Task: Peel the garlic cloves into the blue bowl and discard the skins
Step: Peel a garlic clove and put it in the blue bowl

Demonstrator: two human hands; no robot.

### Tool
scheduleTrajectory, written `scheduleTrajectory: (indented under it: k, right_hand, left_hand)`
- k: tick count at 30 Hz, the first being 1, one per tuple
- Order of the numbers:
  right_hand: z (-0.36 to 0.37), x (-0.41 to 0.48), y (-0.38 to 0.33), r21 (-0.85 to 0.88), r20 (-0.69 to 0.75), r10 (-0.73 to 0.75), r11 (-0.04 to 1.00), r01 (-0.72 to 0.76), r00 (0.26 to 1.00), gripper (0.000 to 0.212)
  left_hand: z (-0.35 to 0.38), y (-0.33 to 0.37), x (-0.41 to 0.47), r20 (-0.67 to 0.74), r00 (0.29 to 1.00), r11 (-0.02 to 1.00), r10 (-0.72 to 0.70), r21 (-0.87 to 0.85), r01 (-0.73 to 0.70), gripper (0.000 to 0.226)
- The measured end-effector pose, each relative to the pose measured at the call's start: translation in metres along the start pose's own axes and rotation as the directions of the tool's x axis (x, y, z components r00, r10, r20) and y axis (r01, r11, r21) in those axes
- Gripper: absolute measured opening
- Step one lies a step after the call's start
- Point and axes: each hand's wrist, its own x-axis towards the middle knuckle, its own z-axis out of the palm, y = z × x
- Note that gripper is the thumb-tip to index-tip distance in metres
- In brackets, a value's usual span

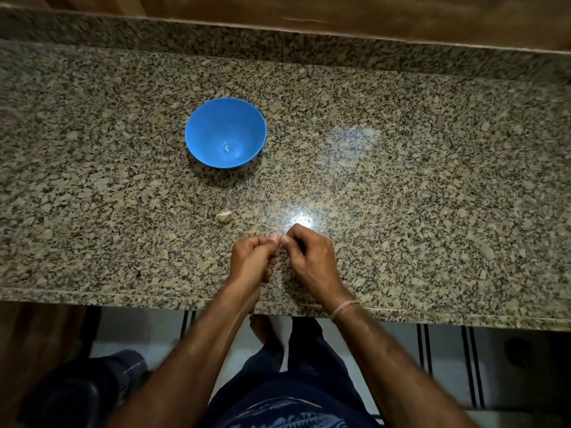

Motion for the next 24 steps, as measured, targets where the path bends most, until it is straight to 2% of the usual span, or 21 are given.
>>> scheduleTrajectory:
  k: [1, 2, 3, 4, 5, 6, 7, 8, 9, 11, 13, 14, 15, 16, 17, 18, 19, 20, 22, 23, 24]
  right_hand:
    - [-0.001, 0.002, 0.001, -0.080, -0.017, -0.058, 0.995, 0.057, 0.998, 0.027]
    - [-0.001, 0.003, 0.002, -0.120, -0.021, -0.078, 0.990, 0.075, 0.997, 0.027]
    - [-0.001, 0.004, 0.003, -0.111, -0.011, -0.043, 0.993, 0.042, 0.999, 0.028]
    - [-0.001, 0.005, 0.003, -0.024, 0.012, 0.044, 0.999, -0.044, 0.999, 0.029]
    - [-0.001, 0.006, 0.001, 0.144, 0.063, 0.183, 0.971, -0.191, 0.981, 0.029]
    - [-0.001, 0.006, -0.004, 0.341, 0.162, 0.336, 0.863, -0.372, 0.928, 0.029]
    - [-0.002, 0.005, -0.008, 0.435, 0.249, 0.425, 0.754, -0.492, 0.871, 0.027]
    - [-0.002, 0.004, -0.011, 0.457, 0.280, 0.455, 0.711, -0.534, 0.845, 0.027]
    - [0.000, 0.002, -0.011, 0.388, 0.228, 0.418, 0.789, -0.476, 0.879, 0.027]
    - [0.003, 0.000, -0.002, 0.075, 0.045, 0.146, 0.986, -0.149, 0.988, 0.031]
    - [0.004, 0.002, 0.000, -0.159, -0.041, -0.079, 0.985, 0.072, 0.996, 0.031]
    - [0.004, 0.005, 0.001, -0.197, -0.043, -0.120, 0.974, 0.109, 0.992, 0.031]
    - [0.003, 0.007, 0.004, -0.168, -0.020, -0.100, 0.981, 0.095, 0.995, 0.031]
    - [0.001, 0.009, 0.002, -0.040, 0.018, 0.005, 0.999, -0.005, 1.000, 0.031]
    - [0.000, 0.010, -0.002, 0.183, 0.110, 0.160, 0.967, -0.178, 0.981, 0.029]
    - [0.000, 0.009, -0.007, 0.361, 0.234, 0.294, 0.859, -0.364, 0.927, 0.028]
    - [0.000, 0.008, -0.009, 0.428, 0.303, 0.369, 0.771, -0.471, 0.879, 0.027]
    - [0.002, 0.005, -0.010, 0.383, 0.278, 0.376, 0.801, -0.461, 0.884, 0.027]
    - [0.008, 0.000, -0.005, 0.073, 0.093, 0.168, 0.982, -0.175, 0.981, 0.030]
    - [0.008, -0.002, -0.002, -0.049, 0.028, 0.056, 0.997, -0.055, 0.998, 0.031]
    - [0.009, -0.003, -0.002, -0.108, -0.003, -0.017, 0.994, 0.016, 1.000, 0.031]
  left_hand:
    - [-0.001, 0.000, 0.000, 0.048, 0.995, 0.994, -0.082, -0.063, 0.085, 0.019]
    - [-0.001, -0.001, 0.000, 0.054, 0.994, 0.992, -0.096, -0.076, 0.100, 0.019]
    - [0.000, -0.002, -0.002, 0.020, 0.999, 0.999, -0.035, -0.024, 0.035, 0.019]
    - [0.002, -0.003, -0.002, -0.037, 0.994, 0.989, 0.105, 0.111, -0.100, 0.021]
    - [0.003, -0.003, -0.004, -0.077, 0.958, 0.926, 0.275, 0.291, -0.242, 0.022]
    - [0.004, -0.004, -0.005, -0.085, 0.912, 0.847, 0.401, 0.414, -0.334, 0.021]
    - [0.004, -0.005, -0.005, -0.079, 0.889, 0.807, 0.452, 0.462, -0.369, 0.020]
    - [0.005, -0.005, -0.005, -0.071, 0.896, 0.812, 0.438, 0.460, -0.360, 0.020]
    - [0.003, -0.004, -0.003, -0.063, 0.929, 0.862, 0.364, 0.399, -0.311, 0.021]
    - [-0.001, -0.003, 0.002, -0.001, 0.994, 0.982, 0.110, 0.153, -0.109, 0.022]
    - [-0.001, 0.000, 0.002, 0.143, 0.986, 0.994, -0.088, -0.046, 0.096, 0.022]
    - [0.000, 0.000, 0.001, 0.158, 0.983, 0.994, -0.089, -0.044, 0.097, 0.023]
    - [0.003, 0.000, -0.001, 0.122, 0.992, 0.999, -0.007, 0.043, 0.002, 0.025]
    - [0.004, 0.000, -0.003, 0.061, 0.986, 0.960, 0.152, 0.228, -0.162, 0.025]
    - [0.005, 0.001, -0.006, 0.035, 0.940, 0.843, 0.338, 0.432, -0.319, 0.025]
    - [0.006, 0.002, -0.008, 0.048, 0.879, 0.729, 0.474, 0.538, -0.423, 0.023]
    - [0.007, 0.004, -0.009, 0.054, 0.868, 0.707, 0.493, 0.556, -0.437, 0.021]
    - [0.007, 0.006, -0.007, 0.045, 0.905, 0.779, 0.423, 0.492, -0.389, 0.021]
    - [0.004, 0.007, -0.001, 0.107, 0.989, 0.981, 0.102, 0.157, -0.118, 0.026]
    - [0.003, 0.009, -0.001, 0.175, 0.984, 0.999, -0.040, 0.003, 0.041, 0.028]
    - [0.002, 0.010, -0.002, 0.201, 0.976, 0.995, -0.083, -0.033, 0.092, 0.028]
